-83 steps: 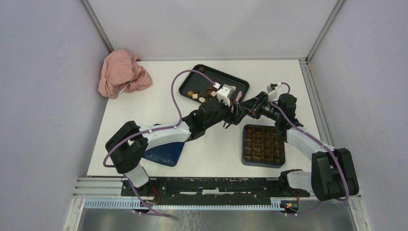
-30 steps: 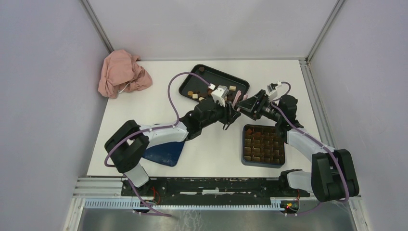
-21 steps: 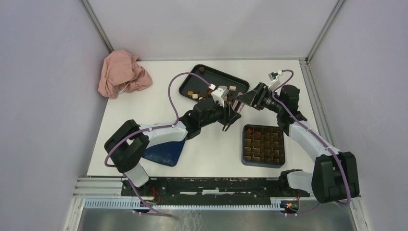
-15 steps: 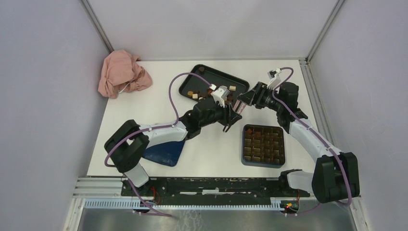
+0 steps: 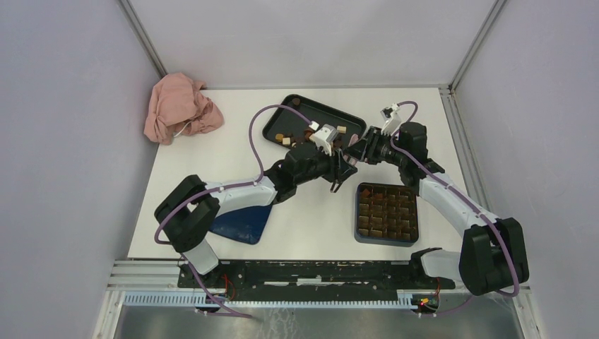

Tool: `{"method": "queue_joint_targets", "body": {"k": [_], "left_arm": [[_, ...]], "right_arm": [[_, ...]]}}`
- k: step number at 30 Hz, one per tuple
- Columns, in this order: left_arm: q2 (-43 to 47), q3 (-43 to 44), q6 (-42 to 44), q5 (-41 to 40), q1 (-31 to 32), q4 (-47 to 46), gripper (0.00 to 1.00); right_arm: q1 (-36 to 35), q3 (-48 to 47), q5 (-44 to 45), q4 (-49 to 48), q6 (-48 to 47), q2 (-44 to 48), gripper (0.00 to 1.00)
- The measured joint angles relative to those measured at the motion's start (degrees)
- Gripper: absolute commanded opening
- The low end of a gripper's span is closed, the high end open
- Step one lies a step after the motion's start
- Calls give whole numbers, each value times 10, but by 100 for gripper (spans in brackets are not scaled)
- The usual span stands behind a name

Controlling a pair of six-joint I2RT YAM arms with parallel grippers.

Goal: Pack the chocolate
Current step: Adjust the clamp.

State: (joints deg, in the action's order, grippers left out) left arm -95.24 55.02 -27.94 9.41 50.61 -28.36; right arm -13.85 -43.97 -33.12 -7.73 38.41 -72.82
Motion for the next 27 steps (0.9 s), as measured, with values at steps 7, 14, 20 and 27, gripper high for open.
{"method": "queue_joint_targets", "body": {"k": [7,14,20,27], "left_arm": [[-1,-1,-1,-2,0,-4,72],[16,-47,-1,-1,1,-37,83],[40,-90,0,-5,2,-78,87],[49,-99,0,-24,2,-123,84]], "right_arm": [[11,2,-19,-19,42,0,10],[43,18,-56,-67,115,0,8],[43,38,-70,-90,155,0,8],[43,57,-75,-116,192,0,8]]}}
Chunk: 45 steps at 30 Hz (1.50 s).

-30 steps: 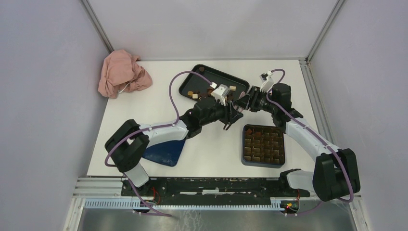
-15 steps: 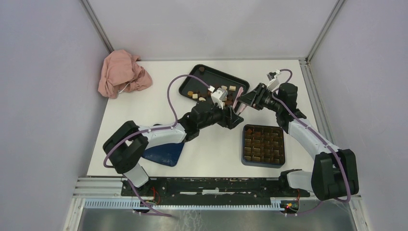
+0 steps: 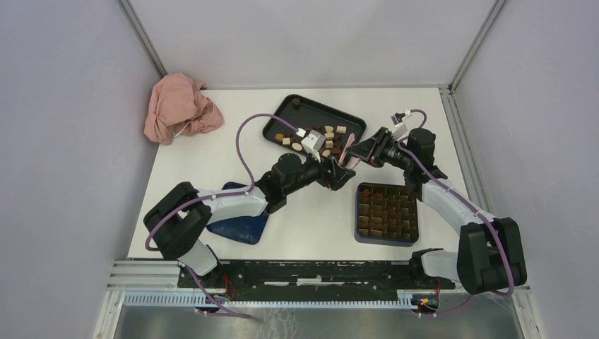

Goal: Pack the chocolate
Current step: Adjust the clamp.

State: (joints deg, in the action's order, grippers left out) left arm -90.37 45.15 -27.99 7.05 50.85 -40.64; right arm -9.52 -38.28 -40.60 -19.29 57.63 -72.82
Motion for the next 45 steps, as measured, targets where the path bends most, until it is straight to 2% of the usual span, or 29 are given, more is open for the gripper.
{"method": "queue_joint_targets", "body": {"k": [4,14,25,28,33,45], "left_arm": [[0,2,1,-20,7,-3,80],[-1,22,40,-74,37,44,78],[-19,69,71,-150,59,118,51],[-19,72,73,-155,59,124,49],[-19,76,74,-158,61,133,49],[-19,78,74,-155,61,151,49]], "right_arm": [[0,10,-2,-7,15,0,8],[9,13,-2,-13,32,0,8],[10,21,1,-14,34,0,9],[10,21,2,-15,34,0,12],[10,21,2,-15,34,-1,21],[10,22,1,-17,28,0,74]]}}
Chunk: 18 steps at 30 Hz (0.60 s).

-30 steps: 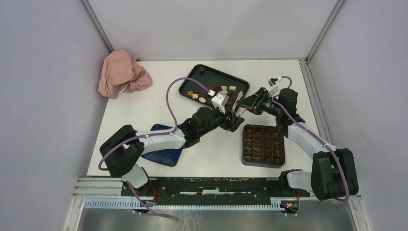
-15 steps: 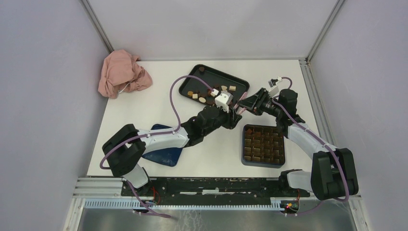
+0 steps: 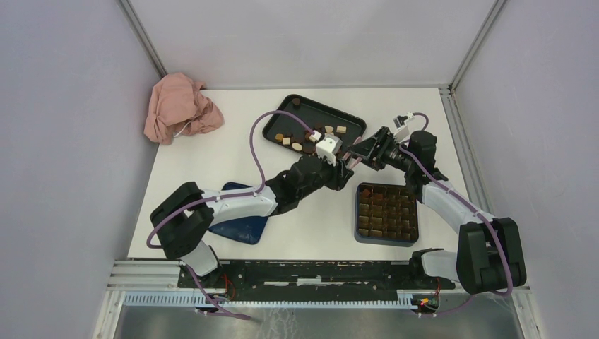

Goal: Pack the chocolate
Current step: Adjust the clamp.

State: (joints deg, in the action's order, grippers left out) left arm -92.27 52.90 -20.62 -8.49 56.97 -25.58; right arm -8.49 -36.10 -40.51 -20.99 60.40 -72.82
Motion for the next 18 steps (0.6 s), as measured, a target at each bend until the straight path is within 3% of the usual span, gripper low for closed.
{"method": "queue_joint_targets", "body": {"k": [11,18], "left_arm": [[2,-11,-30,42,-41,2,48],[12,-39,-76,97,-118,11,48]], "right_arm": [[12,0,-3,6,-64,11,95],[52,-2,-61,3,-162,30,98]]}}
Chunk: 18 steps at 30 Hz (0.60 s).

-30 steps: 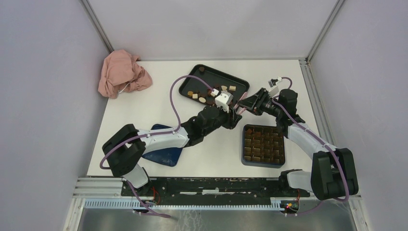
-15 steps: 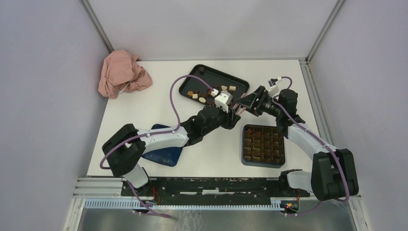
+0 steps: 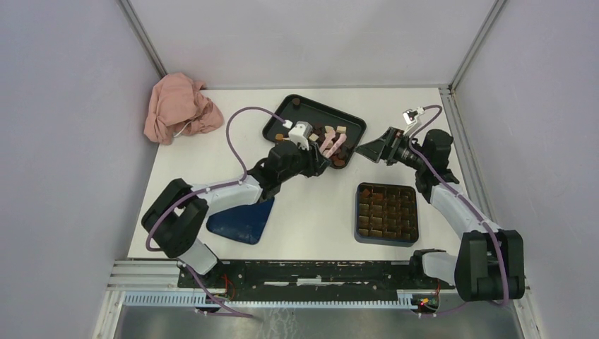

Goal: Pack the chocolate
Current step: Adjust the clamp, then pick up the fake chocolate from the plate.

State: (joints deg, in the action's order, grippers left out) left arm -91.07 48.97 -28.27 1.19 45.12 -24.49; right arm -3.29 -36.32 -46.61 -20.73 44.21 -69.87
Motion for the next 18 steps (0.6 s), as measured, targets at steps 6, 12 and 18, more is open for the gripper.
{"method": "queue_joint_targets", "body": {"k": [6,12,18], "left_arm": [[20,7,-15,60,-80,71,48],[7,94,-9,117,-183,232,48],[-56,214,33,140,-235,383,48]], "right_arm": [[27,-13,-33,17,-144,21,98],[59,-14,-39,59,-263,24,98],[74,-14,-45,76,-313,23,98]]}}
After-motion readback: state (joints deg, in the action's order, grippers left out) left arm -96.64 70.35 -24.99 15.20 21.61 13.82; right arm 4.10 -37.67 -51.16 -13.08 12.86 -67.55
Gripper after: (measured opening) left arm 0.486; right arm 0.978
